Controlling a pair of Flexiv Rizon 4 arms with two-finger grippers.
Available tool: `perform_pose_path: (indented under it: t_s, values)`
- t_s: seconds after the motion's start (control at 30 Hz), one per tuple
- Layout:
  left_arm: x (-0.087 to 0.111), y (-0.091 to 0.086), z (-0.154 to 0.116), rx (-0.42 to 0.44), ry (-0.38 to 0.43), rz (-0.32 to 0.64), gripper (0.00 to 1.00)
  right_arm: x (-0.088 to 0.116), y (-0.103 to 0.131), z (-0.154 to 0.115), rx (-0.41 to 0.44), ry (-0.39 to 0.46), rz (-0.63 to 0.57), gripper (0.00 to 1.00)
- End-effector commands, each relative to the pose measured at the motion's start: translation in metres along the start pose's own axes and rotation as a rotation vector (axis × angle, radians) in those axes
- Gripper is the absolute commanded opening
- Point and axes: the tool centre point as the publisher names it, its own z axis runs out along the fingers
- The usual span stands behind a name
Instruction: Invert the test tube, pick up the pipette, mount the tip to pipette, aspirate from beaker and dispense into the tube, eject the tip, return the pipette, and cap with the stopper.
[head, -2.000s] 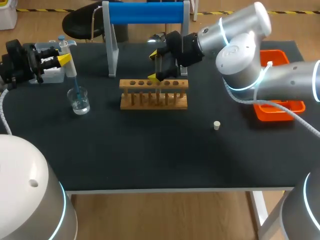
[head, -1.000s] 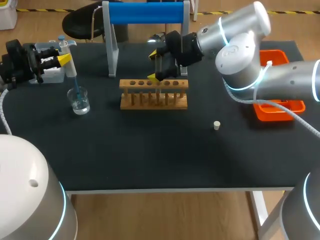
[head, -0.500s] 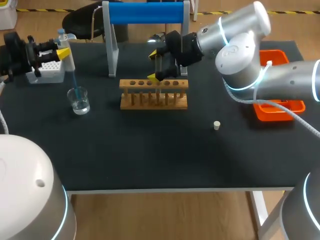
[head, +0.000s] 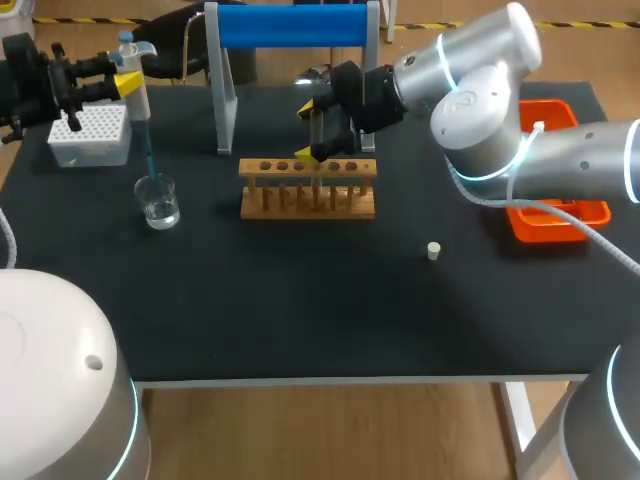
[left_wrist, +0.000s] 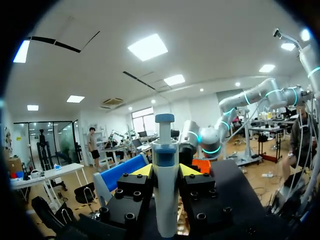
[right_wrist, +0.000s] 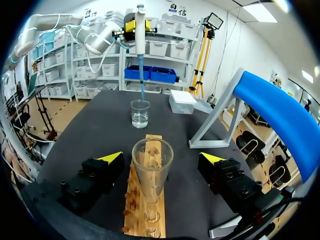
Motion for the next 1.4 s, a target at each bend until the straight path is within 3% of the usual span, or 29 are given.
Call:
perform_pose_path:
  t_s: [0.03,0.27,0.43,1.4]
  values:
    - [0.006,-0.023,0.015,-0.032,-0.005,-0.004,0.0,-0.001,0.0,0.0,0.003,0.003,0.001,1.0]
    - [0.006,-0.056,0.076,0.007,0.071,-0.01,0.0,-0.001,0.0,0.0,0.003,0.003,0.001,1.0]
    - [0.01,-0.075,0.128,0.026,0.19,-0.005,0.0,-0.001,0.0,0.0,0.003,0.003,0.001,1.0]
    - [0.008,-0.079,0.136,0.032,0.198,-0.028,0.0,-0.001,0.0,0.0,0.003,0.003,0.001,1.0]
